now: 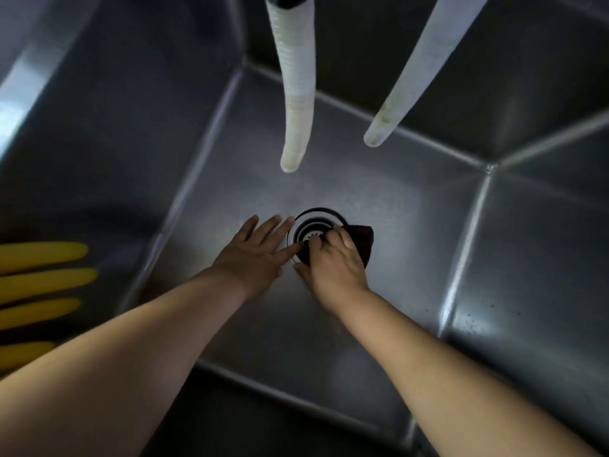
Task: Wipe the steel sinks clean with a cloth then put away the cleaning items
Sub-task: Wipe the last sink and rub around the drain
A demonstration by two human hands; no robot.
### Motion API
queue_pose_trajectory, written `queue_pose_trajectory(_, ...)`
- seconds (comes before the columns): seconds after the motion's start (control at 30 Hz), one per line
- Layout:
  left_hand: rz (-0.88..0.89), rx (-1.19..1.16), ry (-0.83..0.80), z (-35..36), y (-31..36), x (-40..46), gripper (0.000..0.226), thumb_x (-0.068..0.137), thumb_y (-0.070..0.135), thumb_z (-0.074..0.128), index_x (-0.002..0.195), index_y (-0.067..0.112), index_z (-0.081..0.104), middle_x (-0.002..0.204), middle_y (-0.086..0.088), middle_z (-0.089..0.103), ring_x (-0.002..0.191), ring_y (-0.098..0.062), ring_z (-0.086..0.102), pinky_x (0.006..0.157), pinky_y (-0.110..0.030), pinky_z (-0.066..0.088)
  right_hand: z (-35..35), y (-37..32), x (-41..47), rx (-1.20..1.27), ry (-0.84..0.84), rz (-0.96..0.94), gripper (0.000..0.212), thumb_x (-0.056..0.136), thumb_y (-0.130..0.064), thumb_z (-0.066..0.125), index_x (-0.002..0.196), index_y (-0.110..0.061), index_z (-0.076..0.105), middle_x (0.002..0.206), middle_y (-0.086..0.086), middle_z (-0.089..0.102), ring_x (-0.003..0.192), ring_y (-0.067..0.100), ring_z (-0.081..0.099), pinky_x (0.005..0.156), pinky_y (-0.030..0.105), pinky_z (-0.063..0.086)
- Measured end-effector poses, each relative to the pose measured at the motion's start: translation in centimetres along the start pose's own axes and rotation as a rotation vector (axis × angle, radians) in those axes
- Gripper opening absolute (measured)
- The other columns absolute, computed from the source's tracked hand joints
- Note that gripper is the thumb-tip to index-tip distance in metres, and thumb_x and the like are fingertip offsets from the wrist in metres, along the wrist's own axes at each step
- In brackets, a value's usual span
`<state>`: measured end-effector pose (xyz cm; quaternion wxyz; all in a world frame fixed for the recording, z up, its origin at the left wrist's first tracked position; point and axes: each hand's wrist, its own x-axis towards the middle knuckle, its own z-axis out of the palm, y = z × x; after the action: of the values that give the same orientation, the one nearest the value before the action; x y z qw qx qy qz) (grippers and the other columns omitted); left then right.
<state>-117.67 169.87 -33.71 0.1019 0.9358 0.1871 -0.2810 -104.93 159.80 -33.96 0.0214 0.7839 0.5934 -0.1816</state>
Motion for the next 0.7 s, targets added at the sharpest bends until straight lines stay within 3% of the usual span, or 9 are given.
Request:
queue_pose_trajectory(0.1,-0.004,-0.018,0.008,0.1,-0.2,0.0,0.063,0.1,0.033,0.026,0.145,0.033,-0.019,0.139,0.003,-0.041,0.141,-0.021,-0.028,0.108,-0.04,-0.022,0.7,0.5,-0.4,0.205,0.041,0.094,0.046,0.089,-0.036,0.057,0.123,-0.006,0.054,0.124,0.02,0.053,0.13,0.034,0.032,0.11,0.024,0.006)
queue_pose_trajectory(0.23,-0.004,-0.029,0.0,0.0,-0.2,0.0,0.064,0.101,0.033,0.025,0.144,0.033,-0.022,0.143,0.003,-0.039,0.14,-0.021,-0.028,0.108,-0.039,-0.023,1.2,1.0,-0.4,0.378,0.043,0.15,0.037,0.09,-0.022,0.055,0.126,-0.011,0.054,0.13,0.017,0.051,0.14,0.03,0.018,0.109,0.018,0.001)
queue_pose_trajectory(0.4,-0.002,-0.032,-0.016,-0.1,-0.2,0.1,0.066,0.101,0.033,0.025,0.136,0.033,-0.031,0.141,0.003,-0.041,0.136,-0.019,-0.034,0.108,-0.04,-0.023,1.5,0.7,0.3,0.315,-0.026,0.08,0.043,0.09,-0.015,0.044,0.133,-0.013,0.043,0.133,0.013,0.053,0.14,0.022,0.024,0.105,0.014,-0.022)
queue_pose_trajectory(0.57,0.001,-0.041,-0.028,0.0,-0.3,0.1,0.066,0.1,0.034,0.025,0.13,0.036,-0.034,0.137,0.003,-0.044,0.137,-0.018,-0.034,0.107,-0.04,-0.024,1.5,1.2,0.7,0.364,-0.057,0.104,0.042,0.09,-0.011,0.043,0.131,-0.015,0.044,0.136,0.015,0.049,0.143,0.026,0.011,0.102,0.012,-0.019)
queue_pose_trajectory(0.63,-0.003,-0.023,-0.024,0.0,-0.2,0.1,0.066,0.1,0.035,0.025,0.134,0.036,-0.031,0.137,0.003,-0.044,0.138,-0.02,-0.032,0.107,-0.04,-0.024,1.2,1.6,0.6,0.348,-0.05,0.074,0.037,0.09,-0.011,0.044,0.127,-0.015,0.048,0.13,0.016,0.052,0.14,0.028,0.014,0.099,0.009,-0.018)
queue_pose_trajectory(0.7,-0.004,0.005,-0.029,0.0,0.0,0.2,0.063,0.101,0.035,0.023,0.142,0.033,-0.023,0.137,0.001,-0.044,0.138,-0.021,-0.032,0.107,-0.041,-0.024,0.6,1.7,0.6,0.301,-0.027,0.015,0.029,0.088,-0.012,0.046,0.116,-0.014,0.054,0.116,0.016,0.058,0.132,0.03,0.03,0.1,0.009,-0.019)
